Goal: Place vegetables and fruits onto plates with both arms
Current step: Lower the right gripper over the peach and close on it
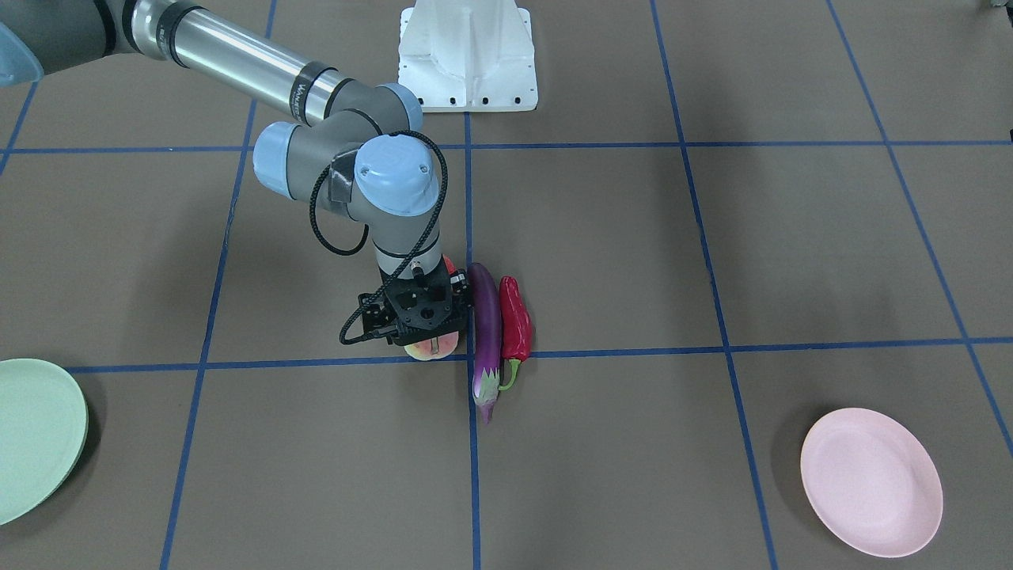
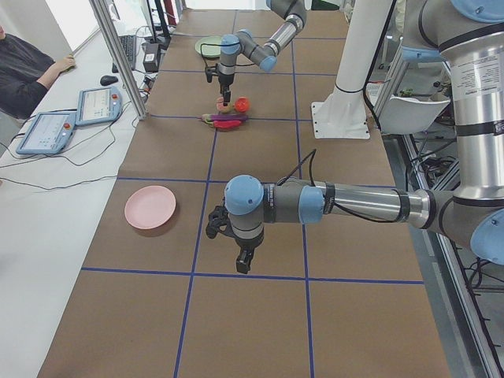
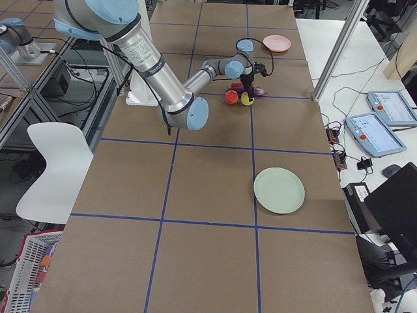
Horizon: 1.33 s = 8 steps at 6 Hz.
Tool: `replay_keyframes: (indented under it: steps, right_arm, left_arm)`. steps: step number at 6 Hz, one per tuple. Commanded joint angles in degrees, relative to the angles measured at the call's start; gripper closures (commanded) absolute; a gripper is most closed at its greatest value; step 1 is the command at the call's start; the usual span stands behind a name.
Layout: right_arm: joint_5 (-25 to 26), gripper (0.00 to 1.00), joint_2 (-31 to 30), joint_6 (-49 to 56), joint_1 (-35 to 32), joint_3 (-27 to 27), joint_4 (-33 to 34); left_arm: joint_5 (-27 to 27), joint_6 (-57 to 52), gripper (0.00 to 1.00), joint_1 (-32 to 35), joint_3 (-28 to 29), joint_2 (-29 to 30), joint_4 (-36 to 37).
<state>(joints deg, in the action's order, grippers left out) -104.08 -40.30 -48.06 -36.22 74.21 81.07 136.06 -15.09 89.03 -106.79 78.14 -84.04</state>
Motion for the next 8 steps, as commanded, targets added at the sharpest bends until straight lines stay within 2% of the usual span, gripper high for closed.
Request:
replay_keyframes:
  steps: [1,4,6,7,8]
  right_arm:
    - [0.01,0.0,0.83,-0.11,0.01,-0.12,-0.03]
    - [0.1,0.0,0.84,-0.28,0.62,-1.35,-0.03]
    - [1.94,0.0,0.75,-0.28,1.93,-3.1,-0.38]
    - [1.95,0.06,0.58,-0.02,1.94,-3.54,-0.38]
    - [1.95,0.57,0.75,-0.28,1.94,-3.46,-0.38]
  left_arm:
    - [0.0,0.06,0.0,0.0,0.0,0.0,0.01]
    - [0.0,0.06,0.0,0.0,0.09,0.0,0.01]
    - [0.0,-0.03,0.0,0.0,0.09,0.0,0.01]
    - [0.0,-0.03,0.0,0.0,0.09,0.0,0.01]
    - [0.0,-0.03,0.0,0.0,0.09,0.0,0.01]
